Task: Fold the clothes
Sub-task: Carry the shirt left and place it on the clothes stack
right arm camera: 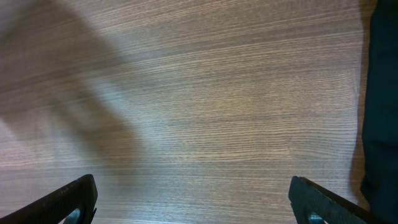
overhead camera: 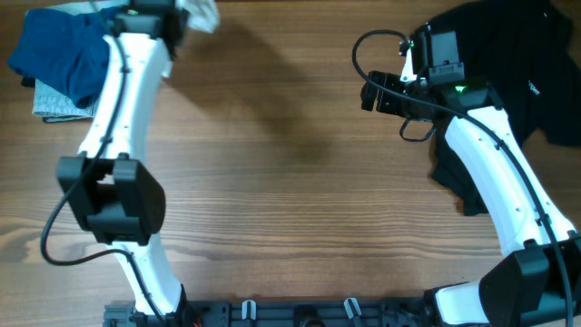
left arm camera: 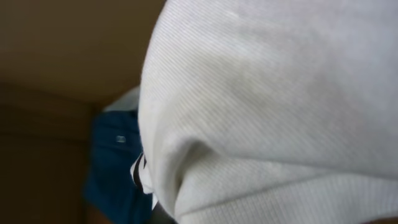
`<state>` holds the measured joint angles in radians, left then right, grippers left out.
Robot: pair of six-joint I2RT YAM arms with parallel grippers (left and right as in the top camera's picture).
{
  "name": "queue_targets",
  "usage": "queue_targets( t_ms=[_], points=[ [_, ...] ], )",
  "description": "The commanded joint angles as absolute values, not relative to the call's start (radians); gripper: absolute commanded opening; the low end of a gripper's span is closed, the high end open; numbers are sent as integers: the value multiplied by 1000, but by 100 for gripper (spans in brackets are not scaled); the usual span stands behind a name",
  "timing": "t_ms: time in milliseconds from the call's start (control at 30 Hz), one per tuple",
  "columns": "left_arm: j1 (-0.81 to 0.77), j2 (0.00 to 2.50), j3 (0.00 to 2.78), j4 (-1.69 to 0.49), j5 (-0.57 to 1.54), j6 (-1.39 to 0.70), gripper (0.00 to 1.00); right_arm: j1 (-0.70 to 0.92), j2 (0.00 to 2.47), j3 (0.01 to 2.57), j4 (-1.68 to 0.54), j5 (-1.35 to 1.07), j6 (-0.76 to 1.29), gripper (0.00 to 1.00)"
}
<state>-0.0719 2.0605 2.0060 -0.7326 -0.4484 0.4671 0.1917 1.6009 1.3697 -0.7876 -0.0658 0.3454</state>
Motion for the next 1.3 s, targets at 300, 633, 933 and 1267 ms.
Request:
queue_targets(
  t_ms=[300, 633, 933, 1267],
  points=[
    [263, 2099, 2154, -487, -443, 873, 4, 191, 1621, 1372, -819, -44, 340, 100],
    [318, 2268, 2154, -482, -432, 746, 4, 191, 1621, 1372, -819, -45, 342, 99],
    [271, 2285, 2154, -585, -418, 641, 4, 191, 1621, 1372, -815, -45, 343, 99],
    [160, 2277, 2154, -985, 182, 482, 100, 191, 1621, 1372, -786, -45, 367, 99]
  ],
)
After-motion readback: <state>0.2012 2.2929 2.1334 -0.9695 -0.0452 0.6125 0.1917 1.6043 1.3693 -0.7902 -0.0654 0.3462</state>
